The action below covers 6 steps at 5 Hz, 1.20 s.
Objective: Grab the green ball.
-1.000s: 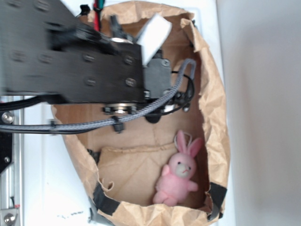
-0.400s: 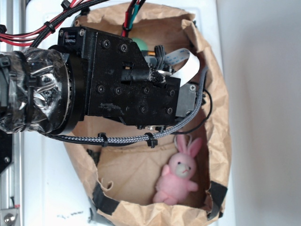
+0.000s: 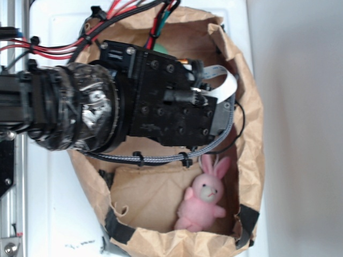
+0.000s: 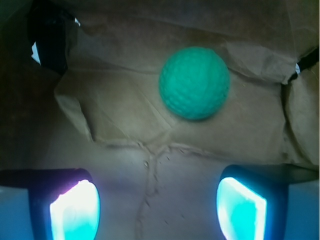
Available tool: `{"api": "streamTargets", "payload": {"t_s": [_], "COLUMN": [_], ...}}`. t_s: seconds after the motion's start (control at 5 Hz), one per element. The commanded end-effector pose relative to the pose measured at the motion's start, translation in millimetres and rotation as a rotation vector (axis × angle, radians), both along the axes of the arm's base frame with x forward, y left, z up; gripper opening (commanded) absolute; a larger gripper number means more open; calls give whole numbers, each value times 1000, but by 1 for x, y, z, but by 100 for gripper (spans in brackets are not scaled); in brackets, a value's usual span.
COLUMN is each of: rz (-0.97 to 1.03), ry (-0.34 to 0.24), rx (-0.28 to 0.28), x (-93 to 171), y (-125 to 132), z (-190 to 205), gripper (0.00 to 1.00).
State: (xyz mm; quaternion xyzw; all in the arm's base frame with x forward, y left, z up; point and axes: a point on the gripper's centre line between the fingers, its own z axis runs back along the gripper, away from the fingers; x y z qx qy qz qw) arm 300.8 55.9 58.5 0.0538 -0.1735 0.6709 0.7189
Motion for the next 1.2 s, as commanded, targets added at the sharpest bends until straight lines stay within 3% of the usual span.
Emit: {"api": "streamTargets", "payload": {"t_s": [0.0, 0.6, 1.0], "rz": [6, 12, -28], "ry": [-47, -5, 6], "rx": [58, 81, 28], "x": [11, 1, -24], "y": [11, 23, 28], "z": [19, 33, 36], "gripper": [100, 100, 100]}}
